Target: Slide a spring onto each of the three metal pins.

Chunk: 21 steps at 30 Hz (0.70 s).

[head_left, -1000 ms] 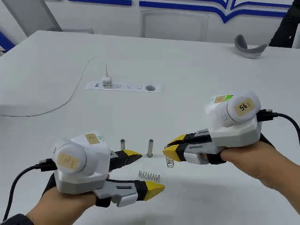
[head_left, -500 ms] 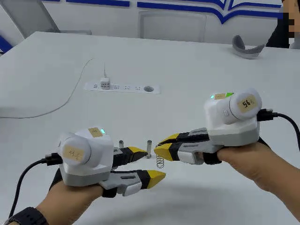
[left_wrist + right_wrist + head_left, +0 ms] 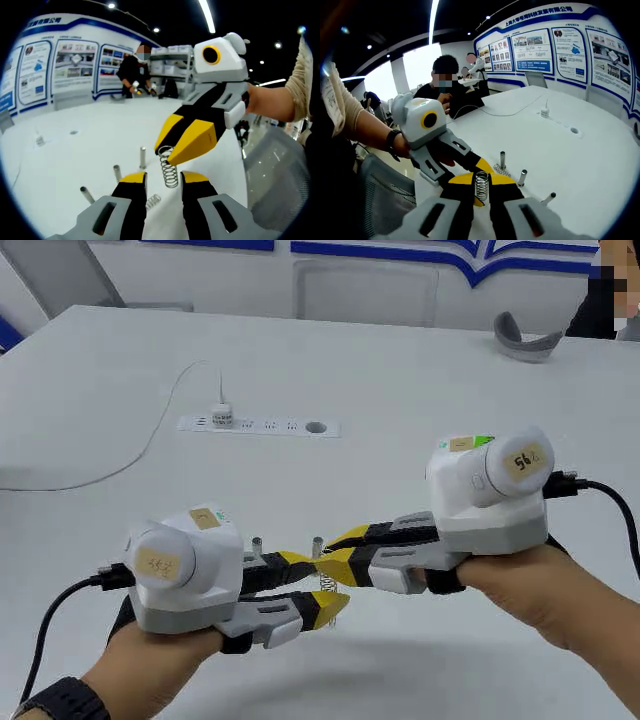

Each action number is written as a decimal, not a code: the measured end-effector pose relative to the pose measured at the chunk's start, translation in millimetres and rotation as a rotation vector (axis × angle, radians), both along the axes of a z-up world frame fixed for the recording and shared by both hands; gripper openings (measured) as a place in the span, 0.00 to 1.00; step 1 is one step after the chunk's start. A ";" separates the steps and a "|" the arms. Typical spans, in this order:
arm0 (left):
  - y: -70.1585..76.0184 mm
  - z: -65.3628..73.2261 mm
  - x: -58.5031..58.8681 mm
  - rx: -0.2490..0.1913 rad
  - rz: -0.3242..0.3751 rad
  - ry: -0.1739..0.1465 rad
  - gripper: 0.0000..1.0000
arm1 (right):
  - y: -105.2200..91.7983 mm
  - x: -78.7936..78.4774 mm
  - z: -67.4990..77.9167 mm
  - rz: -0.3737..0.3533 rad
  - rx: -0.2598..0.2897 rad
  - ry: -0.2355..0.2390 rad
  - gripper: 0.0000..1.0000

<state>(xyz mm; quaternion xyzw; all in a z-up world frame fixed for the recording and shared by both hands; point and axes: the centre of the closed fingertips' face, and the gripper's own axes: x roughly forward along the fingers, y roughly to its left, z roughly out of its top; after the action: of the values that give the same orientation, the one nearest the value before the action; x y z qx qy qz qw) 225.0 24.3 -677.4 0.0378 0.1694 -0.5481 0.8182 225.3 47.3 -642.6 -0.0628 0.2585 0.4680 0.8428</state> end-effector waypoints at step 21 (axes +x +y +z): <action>-3.1 0.1 -1.7 0.024 -0.033 -0.052 0.11 | -0.8 0.1 -0.2 0.036 -0.066 -0.069 0.12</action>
<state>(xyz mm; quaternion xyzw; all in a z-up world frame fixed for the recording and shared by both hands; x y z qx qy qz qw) 223.3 21.2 -677.2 0.0648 0.1540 -0.5584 0.8126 225.4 46.5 -642.8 -0.1115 0.2434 0.4719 0.8400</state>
